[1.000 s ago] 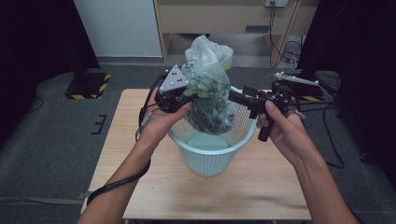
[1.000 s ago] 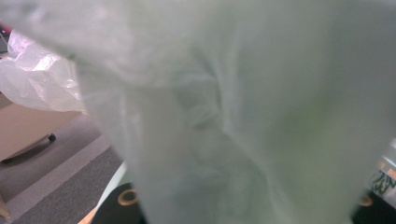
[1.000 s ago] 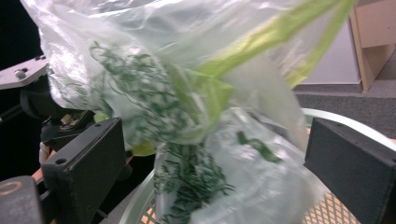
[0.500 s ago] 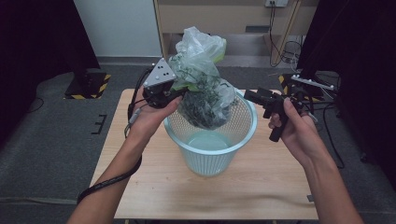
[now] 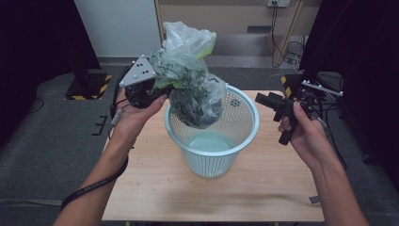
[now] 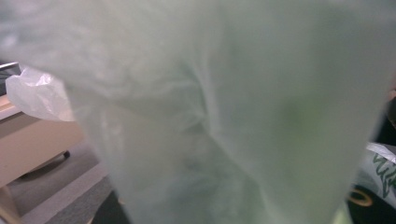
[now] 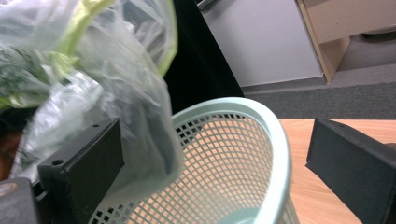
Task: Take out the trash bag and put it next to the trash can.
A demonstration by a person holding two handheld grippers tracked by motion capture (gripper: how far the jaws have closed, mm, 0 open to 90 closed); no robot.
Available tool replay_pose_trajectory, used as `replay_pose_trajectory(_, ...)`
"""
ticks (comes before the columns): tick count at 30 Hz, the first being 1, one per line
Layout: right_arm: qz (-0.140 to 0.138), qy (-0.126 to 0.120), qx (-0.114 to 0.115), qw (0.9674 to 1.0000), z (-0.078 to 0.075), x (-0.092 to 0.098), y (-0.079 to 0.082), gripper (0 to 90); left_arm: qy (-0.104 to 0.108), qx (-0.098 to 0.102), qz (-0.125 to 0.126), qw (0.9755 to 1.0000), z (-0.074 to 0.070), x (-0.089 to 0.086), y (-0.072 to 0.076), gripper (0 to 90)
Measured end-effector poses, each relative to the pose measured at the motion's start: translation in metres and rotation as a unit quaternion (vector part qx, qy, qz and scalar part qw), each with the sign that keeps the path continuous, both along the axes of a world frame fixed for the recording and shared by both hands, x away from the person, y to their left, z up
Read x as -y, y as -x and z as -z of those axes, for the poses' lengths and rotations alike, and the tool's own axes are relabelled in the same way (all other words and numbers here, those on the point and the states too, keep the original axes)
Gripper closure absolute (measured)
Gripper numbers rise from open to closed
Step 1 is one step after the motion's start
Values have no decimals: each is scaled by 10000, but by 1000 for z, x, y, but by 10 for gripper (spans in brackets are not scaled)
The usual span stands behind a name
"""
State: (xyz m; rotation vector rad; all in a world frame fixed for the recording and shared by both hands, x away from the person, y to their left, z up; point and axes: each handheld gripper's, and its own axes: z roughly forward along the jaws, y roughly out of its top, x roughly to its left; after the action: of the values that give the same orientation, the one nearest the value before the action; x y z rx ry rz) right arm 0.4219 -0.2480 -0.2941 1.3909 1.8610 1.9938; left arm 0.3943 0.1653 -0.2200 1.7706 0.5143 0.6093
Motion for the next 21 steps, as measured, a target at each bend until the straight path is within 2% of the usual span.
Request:
replay_pose_trajectory(4, 71, 49, -84, 9999, 7, 8, -2, 45, 50, 103, -23, 9999, -5, -9, 3, 875)
replay_pose_trajectory(11, 175, 20, -196, 9997, 20, 21, -4, 45, 122, 123, -58, 9998, -10, -20, 8, 875)
replay_pose_trajectory(12, 186, 14, -203, 9996, 21, 22, -4, 45, 270, 136, -47, 9995, -12, -25, 9, 875)
replay_pose_trajectory(14, 204, 18, -243, 9995, 24, 26, -4, 46, 193, 193, -112, 9996, -14, -28, 12, 875)
replay_pose_trajectory(21, 319, -3, -364, 9988, 38, 38, -4, 51, 196, 230, -221, 9993, -18, -43, 18, 875)
